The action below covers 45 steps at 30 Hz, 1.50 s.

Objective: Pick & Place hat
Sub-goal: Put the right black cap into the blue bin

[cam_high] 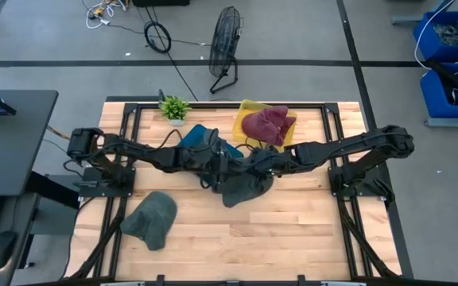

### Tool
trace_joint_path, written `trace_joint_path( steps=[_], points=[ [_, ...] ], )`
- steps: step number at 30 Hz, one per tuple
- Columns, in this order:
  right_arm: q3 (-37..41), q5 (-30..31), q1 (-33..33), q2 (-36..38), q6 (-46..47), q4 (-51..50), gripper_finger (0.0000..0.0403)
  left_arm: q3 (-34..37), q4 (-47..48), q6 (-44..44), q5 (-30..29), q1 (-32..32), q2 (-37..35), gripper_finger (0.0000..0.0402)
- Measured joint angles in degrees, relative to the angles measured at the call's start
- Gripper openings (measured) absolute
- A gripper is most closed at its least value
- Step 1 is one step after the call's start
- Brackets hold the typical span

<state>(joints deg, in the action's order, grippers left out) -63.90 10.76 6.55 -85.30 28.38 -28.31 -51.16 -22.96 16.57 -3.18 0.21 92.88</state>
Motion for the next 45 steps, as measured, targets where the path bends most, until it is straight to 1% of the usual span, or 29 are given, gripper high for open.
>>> trace_joint_path(
  steps=[2,6,9,13,15,17,22,23,26,30,32,34,38,42,45],
  points=[
    [0.0,-0.89,0.0,-0.04,-1.89,1.96,0.0004,0.0,0.84,2.16,-0.02,0.39,0.0,0.0177],
    [0.0,-0.76,0.02,-0.04,-5.6,5.45,0.0004,0.0,1.01,6.71,-0.02,0.37,0.0,0.0177],
    [0.0,-0.76,0.02,-0.04,-7.76,6.28,0.0004,0.0,0.83,7.22,0.0,0.3,0.0,0.0177],
    [0.0,-0.7,0.02,-0.04,-7.59,6.37,0.0004,0.0,1.41,7.22,0.08,0.65,0.0,0.0174],
    [0.0,-0.69,0.02,-0.04,-6.34,6.34,0.0004,0.0,1.86,7.48,0.07,0.65,0.0,0.0161],
    [0.0,-0.72,0.03,-0.04,-5.9,6.2,0.0005,0.0,1.92,7.52,0.07,0.63,0.0,0.0134],
    [0.0,-0.5,0.0,-0.04,-5.04,5.31,0.0021,0.0,3.62,7.97,0.2,0.71,0.0,0.0033],
    [0.0,-0.51,0.01,-0.04,-5.05,5.01,0.0026,0.0,3.82,7.6,0.21,0.7,0.0,0.0021],
    [0.0,-1.08,0.04,-0.04,-4.91,3.78,0.0043,0.0,4.47,6.46,1.25,0.76,-0.43,0.0021],
    [0.0,-1.31,0.07,0.71,-4.89,3.28,0.0069,0.0,7.63,7.99,2.35,0.57,-1.99,0.0027],
    [0.0,-1.12,0.19,1.77,-5.04,2.88,0.0081,0.0,10.41,9.31,2.37,0.59,-3.88,0.0024],
    [0.0,0.82,0.71,3.42,-6.23,2.78,0.0091,0.02,14.64,10.29,2.53,0.8,-6.94,0.002],
    [0.0,5.81,1.9,6.91,-8.52,1.32,0.0103,0.01,23.93,17.58,2.74,2.23,-15.73,0.002],
    [-0.02,6.74,2.25,8.26,-7.91,-0.65,0.0103,-0.04,36.56,25.13,4.47,6.17,-24.87,0.0026],
    [-0.02,6.69,2.25,8.1,-7.91,-1.5,0.0101,-0.07,44.04,29.53,8.32,10.82,-29.23,0.0024]
  ],
)
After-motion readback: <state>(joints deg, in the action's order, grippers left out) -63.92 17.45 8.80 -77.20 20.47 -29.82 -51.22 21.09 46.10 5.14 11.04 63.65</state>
